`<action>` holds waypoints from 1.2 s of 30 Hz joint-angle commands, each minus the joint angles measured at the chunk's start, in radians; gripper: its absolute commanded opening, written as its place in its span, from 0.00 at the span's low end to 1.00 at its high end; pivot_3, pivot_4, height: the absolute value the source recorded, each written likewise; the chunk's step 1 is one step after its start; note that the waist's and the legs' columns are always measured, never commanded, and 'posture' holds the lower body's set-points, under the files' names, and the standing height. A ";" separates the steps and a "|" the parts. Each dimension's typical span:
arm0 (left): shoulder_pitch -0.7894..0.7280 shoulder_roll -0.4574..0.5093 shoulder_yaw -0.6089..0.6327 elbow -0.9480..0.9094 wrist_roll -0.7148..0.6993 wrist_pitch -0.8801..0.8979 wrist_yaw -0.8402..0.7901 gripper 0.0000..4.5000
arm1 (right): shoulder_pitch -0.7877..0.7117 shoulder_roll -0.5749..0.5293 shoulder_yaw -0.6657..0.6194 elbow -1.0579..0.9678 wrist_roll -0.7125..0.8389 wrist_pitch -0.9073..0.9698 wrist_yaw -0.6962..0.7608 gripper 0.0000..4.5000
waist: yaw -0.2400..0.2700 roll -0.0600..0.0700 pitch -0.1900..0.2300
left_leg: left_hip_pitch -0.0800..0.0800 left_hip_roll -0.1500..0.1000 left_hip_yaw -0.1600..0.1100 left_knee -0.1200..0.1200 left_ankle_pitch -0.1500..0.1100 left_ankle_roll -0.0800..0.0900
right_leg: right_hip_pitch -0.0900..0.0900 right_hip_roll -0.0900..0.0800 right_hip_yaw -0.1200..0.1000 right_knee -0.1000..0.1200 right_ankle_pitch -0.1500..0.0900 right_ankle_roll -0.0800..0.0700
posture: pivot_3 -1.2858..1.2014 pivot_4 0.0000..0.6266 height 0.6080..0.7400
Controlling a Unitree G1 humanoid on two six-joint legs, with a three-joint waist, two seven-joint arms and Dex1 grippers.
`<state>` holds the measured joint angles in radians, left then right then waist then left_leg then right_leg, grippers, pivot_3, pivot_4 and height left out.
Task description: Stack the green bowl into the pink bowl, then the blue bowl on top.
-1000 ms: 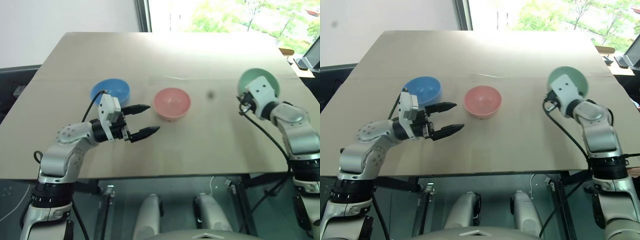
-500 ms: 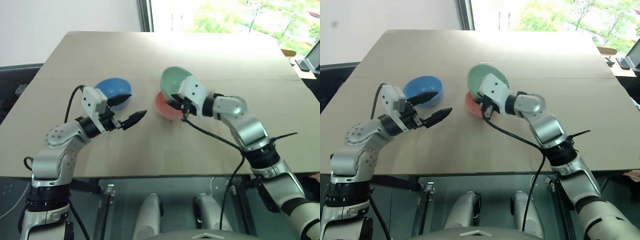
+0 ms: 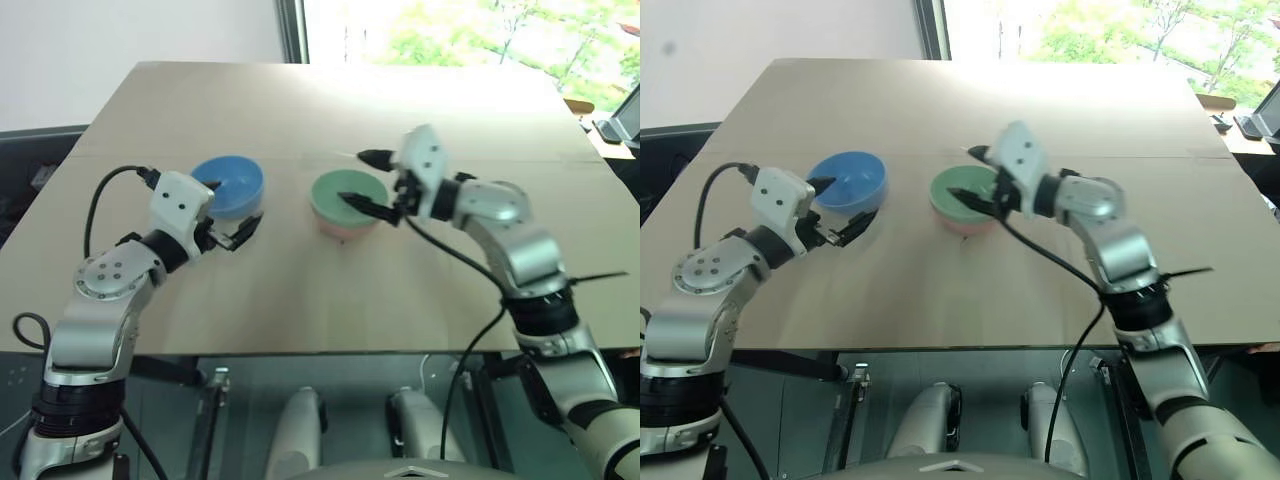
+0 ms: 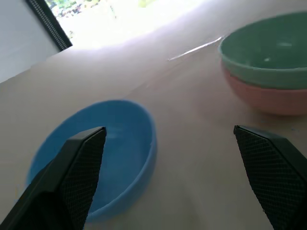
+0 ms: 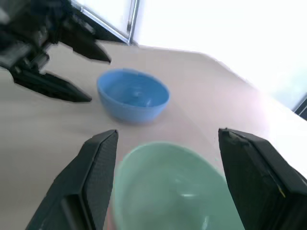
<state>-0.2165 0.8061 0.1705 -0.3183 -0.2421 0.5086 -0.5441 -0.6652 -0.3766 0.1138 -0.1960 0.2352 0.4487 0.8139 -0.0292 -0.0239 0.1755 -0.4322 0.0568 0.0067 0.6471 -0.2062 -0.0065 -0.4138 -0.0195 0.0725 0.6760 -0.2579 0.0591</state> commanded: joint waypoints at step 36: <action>-0.511 0.080 -0.412 0.309 0.416 0.130 -0.329 0.01 | 0.178 -0.195 -0.143 -0.240 0.206 -0.064 0.032 0.79 | -0.006 0.000 0.001 | -0.001 0.000 0.000 0.000 0.000 0.000 | -0.001 0.001 0.001 0.001 0.000 0.000 | 0.52 0.24 1.00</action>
<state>-0.6925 0.8792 -0.3167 0.0440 0.2027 0.6604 -0.8663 -0.4962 -0.5549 0.0164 -0.3928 0.4390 0.4080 0.8577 -0.0348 -0.0240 0.1763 -0.4330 0.0569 0.0071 0.6475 -0.2062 -0.0064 -0.4149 -0.0184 0.0736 0.6770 -0.2580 0.0591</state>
